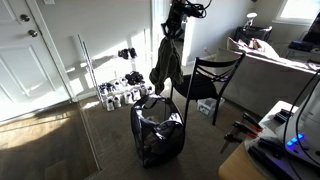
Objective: Move the towel to the laundry basket
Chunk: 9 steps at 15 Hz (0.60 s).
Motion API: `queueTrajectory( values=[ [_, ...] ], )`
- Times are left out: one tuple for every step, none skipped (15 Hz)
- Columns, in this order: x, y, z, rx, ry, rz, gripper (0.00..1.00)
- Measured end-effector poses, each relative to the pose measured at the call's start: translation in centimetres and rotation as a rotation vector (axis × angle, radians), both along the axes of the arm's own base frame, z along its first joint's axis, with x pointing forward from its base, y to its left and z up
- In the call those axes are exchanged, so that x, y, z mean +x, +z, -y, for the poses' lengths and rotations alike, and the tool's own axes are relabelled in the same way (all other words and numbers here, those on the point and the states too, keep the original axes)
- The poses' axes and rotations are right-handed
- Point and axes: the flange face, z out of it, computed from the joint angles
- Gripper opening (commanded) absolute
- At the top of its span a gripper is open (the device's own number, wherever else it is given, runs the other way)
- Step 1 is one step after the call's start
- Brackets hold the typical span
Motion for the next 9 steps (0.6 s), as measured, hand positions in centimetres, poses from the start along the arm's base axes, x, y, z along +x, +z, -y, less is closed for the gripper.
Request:
queueTrajectory(
  values=[
    [-0.1, -0.3, -0.4, 0.002, 0.012, -0.007, 0.05],
    [-0.1, -0.6, -0.7, 0.003, 0.022, -0.013, 0.05],
    [-0.2, -0.8, -1.2, 0.003, 0.032, -0.019, 0.05],
    [-0.3, -0.9, -1.6, 0.003, 0.04, -0.024, 0.27],
    [-0.4, -1.1, -1.9, 0.003, 0.047, -0.029, 0.35],
    [-0.5, -1.2, -2.1, 0.003, 0.052, -0.034, 0.4],
    [-0.6, -1.3, -2.3, 0.003, 0.055, -0.038, 0.46],
    [-0.6, -1.3, -2.3, 0.002, 0.056, -0.04, 0.53],
    [-0.6, -1.3, -2.3, 0.002, 0.056, -0.041, 0.59]
  ],
)
